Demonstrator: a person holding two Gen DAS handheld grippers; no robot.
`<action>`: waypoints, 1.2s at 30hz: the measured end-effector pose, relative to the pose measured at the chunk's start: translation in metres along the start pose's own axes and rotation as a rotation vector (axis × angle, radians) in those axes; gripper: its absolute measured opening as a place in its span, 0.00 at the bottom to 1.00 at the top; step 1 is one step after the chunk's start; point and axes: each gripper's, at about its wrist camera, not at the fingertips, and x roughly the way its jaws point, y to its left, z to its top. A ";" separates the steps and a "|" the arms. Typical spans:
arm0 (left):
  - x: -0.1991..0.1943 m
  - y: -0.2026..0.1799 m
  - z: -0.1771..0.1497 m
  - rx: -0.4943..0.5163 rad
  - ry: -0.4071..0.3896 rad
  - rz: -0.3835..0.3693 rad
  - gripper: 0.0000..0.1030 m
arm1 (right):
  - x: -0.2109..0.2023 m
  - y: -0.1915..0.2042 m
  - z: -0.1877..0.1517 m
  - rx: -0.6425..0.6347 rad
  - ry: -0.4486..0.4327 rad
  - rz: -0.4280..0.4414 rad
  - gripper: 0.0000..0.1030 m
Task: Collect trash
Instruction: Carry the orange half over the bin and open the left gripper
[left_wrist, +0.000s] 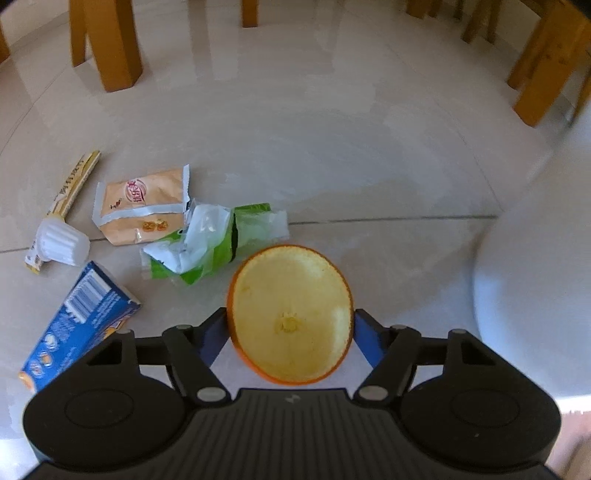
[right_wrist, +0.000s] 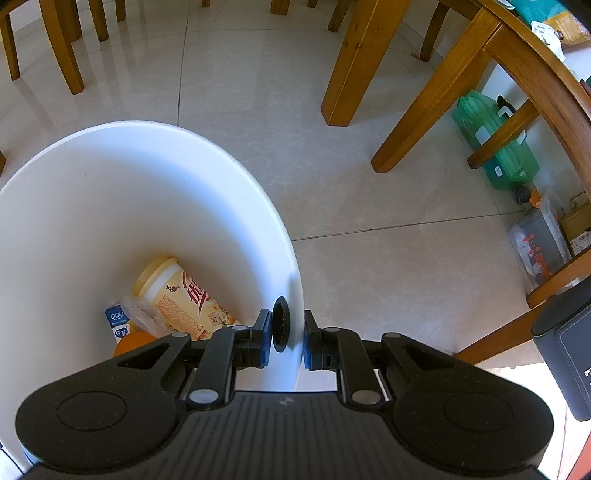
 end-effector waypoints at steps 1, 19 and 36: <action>-0.008 -0.002 0.000 0.023 0.006 -0.010 0.69 | 0.000 0.000 0.000 0.000 -0.001 -0.001 0.19; -0.238 -0.081 0.064 0.392 -0.047 -0.260 0.68 | 0.000 0.002 -0.002 -0.028 -0.018 -0.003 0.19; -0.275 -0.192 0.096 0.529 -0.145 -0.374 0.83 | 0.004 -0.004 -0.003 -0.013 0.010 0.039 0.17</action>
